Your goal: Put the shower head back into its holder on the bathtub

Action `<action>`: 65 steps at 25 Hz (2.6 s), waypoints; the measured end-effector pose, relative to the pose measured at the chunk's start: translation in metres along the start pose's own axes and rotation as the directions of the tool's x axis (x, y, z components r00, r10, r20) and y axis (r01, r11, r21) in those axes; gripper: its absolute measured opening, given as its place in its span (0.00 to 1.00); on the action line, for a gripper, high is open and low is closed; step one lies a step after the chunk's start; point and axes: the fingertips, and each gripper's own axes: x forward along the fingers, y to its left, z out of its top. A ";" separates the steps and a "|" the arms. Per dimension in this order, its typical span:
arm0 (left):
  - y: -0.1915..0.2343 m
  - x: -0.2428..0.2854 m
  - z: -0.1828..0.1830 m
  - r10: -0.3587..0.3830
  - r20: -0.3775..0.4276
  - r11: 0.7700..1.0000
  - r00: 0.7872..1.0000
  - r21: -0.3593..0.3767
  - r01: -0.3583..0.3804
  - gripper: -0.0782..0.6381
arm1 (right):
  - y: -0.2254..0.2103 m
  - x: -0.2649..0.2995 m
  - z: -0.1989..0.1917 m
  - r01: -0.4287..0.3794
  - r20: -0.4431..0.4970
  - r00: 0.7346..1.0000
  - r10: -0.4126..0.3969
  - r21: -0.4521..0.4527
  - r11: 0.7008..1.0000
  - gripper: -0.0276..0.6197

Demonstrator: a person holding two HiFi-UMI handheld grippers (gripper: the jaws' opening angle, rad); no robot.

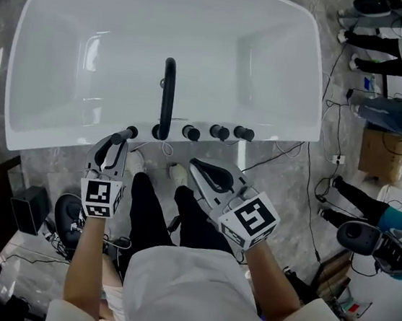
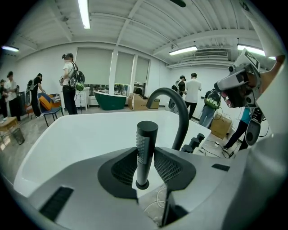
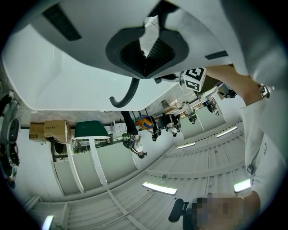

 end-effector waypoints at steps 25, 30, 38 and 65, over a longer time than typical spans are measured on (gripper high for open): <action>-0.002 0.020 -0.029 0.003 -0.041 1.000 0.999 0.006 -0.003 0.28 | 0.044 0.096 -0.054 -0.100 -0.067 0.993 0.098 -0.020 0.995 0.07; -0.004 0.021 -0.029 0.000 -0.038 1.000 0.999 0.024 0.001 0.28 | 0.046 0.097 -0.058 -0.102 -0.064 0.993 0.101 -0.004 0.995 0.07; -0.007 0.020 -0.030 -0.012 -0.061 0.998 0.998 0.055 0.015 0.28 | 0.044 0.095 -0.056 -0.095 -0.066 0.993 0.095 0.002 0.996 0.07; -0.014 -0.022 -0.008 0.076 -0.090 0.997 0.993 0.027 -0.074 0.40 | 0.045 0.065 -0.032 -0.162 -0.016 0.987 0.161 -0.050 0.986 0.07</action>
